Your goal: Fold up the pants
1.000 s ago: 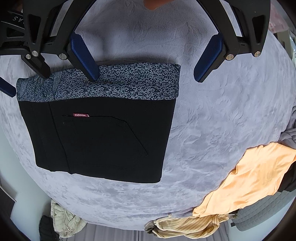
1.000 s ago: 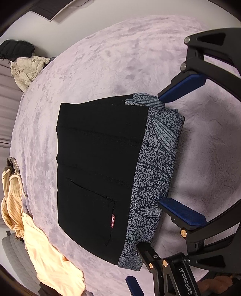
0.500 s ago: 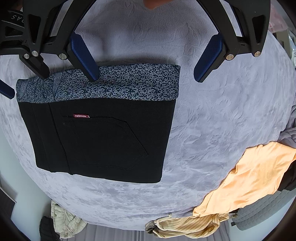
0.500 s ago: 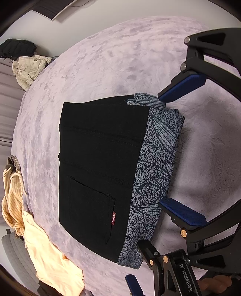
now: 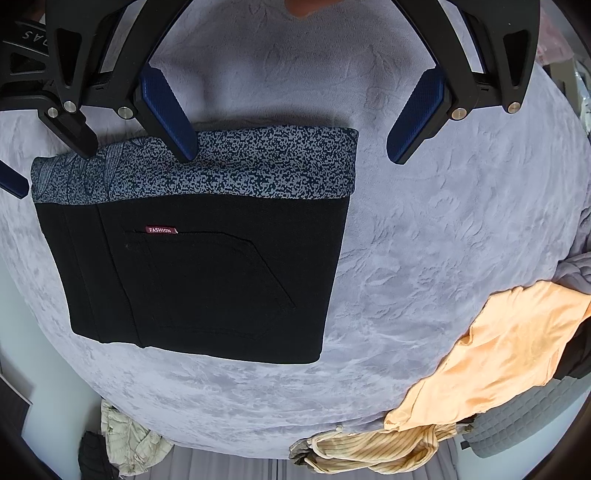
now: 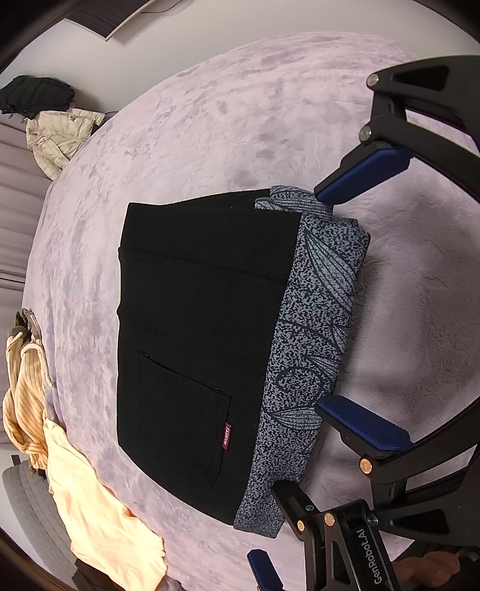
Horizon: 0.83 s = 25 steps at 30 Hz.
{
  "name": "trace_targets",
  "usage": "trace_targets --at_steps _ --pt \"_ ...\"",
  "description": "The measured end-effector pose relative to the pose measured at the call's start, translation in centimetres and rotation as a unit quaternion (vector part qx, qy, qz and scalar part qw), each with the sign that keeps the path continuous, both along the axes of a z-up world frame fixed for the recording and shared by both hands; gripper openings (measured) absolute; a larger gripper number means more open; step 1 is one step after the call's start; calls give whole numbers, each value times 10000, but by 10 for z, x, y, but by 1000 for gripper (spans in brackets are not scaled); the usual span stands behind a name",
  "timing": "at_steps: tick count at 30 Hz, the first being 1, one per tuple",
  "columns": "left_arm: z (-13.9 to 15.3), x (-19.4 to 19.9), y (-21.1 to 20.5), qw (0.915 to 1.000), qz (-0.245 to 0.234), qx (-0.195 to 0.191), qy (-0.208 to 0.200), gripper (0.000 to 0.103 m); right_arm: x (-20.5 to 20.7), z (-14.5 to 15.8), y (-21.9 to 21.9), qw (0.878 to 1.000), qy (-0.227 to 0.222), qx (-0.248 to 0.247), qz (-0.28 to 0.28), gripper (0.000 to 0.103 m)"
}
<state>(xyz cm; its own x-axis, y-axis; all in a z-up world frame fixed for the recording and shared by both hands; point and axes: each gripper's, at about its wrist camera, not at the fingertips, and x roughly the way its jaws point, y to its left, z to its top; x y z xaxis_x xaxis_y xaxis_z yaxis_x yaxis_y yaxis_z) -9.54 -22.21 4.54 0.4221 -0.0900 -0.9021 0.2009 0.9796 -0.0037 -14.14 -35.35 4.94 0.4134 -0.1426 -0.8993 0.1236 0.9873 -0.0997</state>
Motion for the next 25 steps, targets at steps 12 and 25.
trace_targets --at_steps 12,25 --pt "2 -1 -4 10000 -99 -2 12 103 -2 3 -6 10000 -60 27 -17 103" --pt "12 -8 -31 9993 -346 86 -103 103 -16 10 -29 9996 -248 55 -128 103"
